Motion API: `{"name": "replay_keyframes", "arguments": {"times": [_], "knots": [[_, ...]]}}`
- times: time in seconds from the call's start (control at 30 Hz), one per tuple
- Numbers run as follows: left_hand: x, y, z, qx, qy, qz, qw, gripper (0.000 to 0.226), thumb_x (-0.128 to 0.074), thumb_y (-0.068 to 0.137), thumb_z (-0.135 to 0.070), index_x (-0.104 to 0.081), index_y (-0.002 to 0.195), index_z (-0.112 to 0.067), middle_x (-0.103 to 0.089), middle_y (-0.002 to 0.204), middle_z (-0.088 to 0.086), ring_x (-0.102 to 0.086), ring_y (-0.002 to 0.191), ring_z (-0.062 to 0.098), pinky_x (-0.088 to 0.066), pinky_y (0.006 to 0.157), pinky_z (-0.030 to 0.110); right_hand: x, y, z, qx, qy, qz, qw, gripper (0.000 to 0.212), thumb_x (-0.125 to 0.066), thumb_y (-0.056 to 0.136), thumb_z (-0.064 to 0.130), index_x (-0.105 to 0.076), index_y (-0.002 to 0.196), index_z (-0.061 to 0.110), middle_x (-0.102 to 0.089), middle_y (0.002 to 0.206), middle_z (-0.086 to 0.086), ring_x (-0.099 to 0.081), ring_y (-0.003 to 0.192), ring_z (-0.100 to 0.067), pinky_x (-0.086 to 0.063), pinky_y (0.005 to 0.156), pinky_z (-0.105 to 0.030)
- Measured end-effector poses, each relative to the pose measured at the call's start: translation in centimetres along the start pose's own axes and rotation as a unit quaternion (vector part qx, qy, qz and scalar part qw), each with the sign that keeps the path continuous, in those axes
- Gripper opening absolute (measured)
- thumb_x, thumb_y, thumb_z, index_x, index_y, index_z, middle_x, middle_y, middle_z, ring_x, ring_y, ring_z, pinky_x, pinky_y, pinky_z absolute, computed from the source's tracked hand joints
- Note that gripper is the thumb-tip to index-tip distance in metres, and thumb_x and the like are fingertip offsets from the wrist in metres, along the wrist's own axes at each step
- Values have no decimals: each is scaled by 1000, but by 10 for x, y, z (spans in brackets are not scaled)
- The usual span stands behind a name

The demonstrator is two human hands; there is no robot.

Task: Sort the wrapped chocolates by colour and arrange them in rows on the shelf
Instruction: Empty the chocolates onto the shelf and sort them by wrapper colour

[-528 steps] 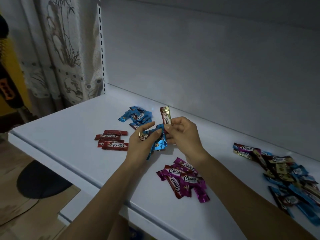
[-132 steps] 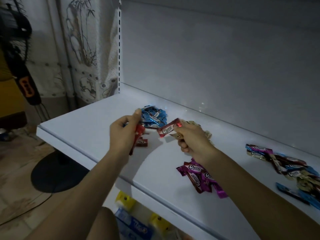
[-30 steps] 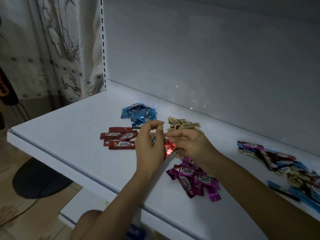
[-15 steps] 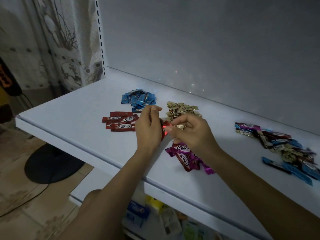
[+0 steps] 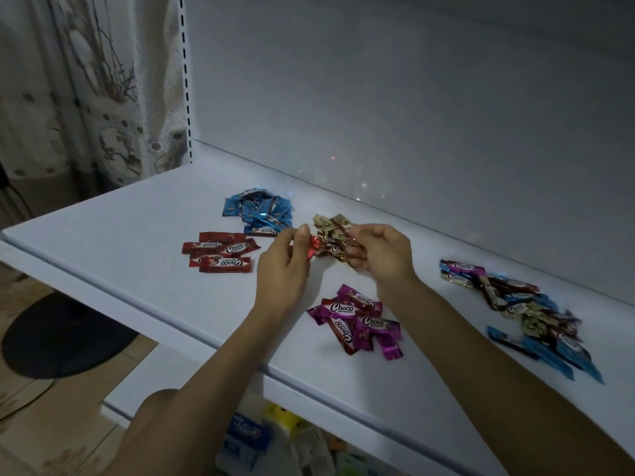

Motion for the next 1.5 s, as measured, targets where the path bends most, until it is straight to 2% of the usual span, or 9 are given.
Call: {"name": "replay_keyframes", "arguments": {"times": [0.23, 0.33, 0.43, 0.53, 0.87, 1.03, 1.17, 1.33, 1.5], "knots": [[0, -2, 6, 58, -26, -1, 998, 68, -26, 104, -46, -49, 67, 7, -42, 51, -1, -39, 51, 12, -29, 55, 31, 6, 40, 12, -15, -228, 75, 971, 10, -57, 94, 14, -62, 87, 19, -64, 95, -3, -64, 49, -10, -51, 48, -21], [-1, -4, 8, 88, -76, 0, 993, 62, -21, 104, -47, -46, 62, -9, -40, 45, -6, -37, 45, 8, -29, 55, 30, 4, 25, 22, 47, -265, 49, 962, 10, -59, 93, 25, -66, 88, 19, -66, 91, 0, -64, 52, -10, -47, 46, -21], [-2, -3, 6, 82, -90, -1, 993, 59, -21, 104, -47, -51, 69, -11, -42, 46, -6, -40, 47, 8, -32, 55, 29, -25, -10, 19, 69, -237, 125, 961, 30, -60, 89, 44, -69, 96, 16, -67, 82, 4, -60, 54, -8, -44, 47, -21], [-2, -2, 6, 72, -127, -1, 989, 53, -27, 102, -51, -53, 81, -10, -53, 60, 8, -52, 59, 20, -43, 59, 42, -52, -35, 11, 82, -226, 203, 949, 13, -68, 86, 29, -66, 93, 18, -68, 78, 1, -61, 53, -7, -45, 48, -20], [24, 1, 1, 79, -138, -48, 986, 32, -32, 101, -3, -49, 103, -30, -60, 97, 1, -57, 78, 9, -46, 75, 25, -17, -16, 3, 27, -2, 50, 998, 9, -60, 93, 12, -61, 84, 11, -67, 74, -3, -61, 52, -5, -46, 47, -20], [61, -1, -11, 64, -161, -76, 982, 21, -46, 100, -6, -54, 116, -17, -72, 104, 1, -69, 97, 13, -56, 84, 27, -64, -42, 26, 279, -222, 90, 930, 8, -67, 86, 15, -68, 79, 17, -68, 77, 7, -62, 68, -4, -48, 60, -16], [96, -12, -24, 18, -108, -122, 986, 20, -49, 99, -7, -63, 108, -18, -74, 94, -16, -69, 92, 6, -56, 76, 23, -95, -52, 30, 382, -238, 71, 890, 3, -70, 83, 18, -72, 82, 16, -67, 80, 8, -60, 69, -4, -50, 64, -25], [114, -20, -25, 18, -127, -149, 981, 20, -47, 99, -2, -63, 101, -15, -71, 100, -6, -69, 92, 2, -54, 72, 17, -124, -48, 0, 323, -334, 216, 859, 8, -71, 82, 25, -73, 89, 23, -70, 91, 10, -60, 86, -8, -50, 78, -33], [129, -19, -5, 61, -148, -174, 972, 18, -48, 99, -5, -61, 97, -16, -73, 96, -4, -69, 95, 5, -56, 72, 18, -118, -53, -4, 309, -308, 226, 871, 15, -61, 90, 25, -73, 99, 23, -69, 103, 8, -56, 102, -7, -40, 83, -14]]}}
Point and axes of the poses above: each hand's wrist, its own y-axis towards the middle knuckle, its own x-axis out of the back of the hand, z = x × y, the point moved 9 cm from there along y, towards the middle knuckle
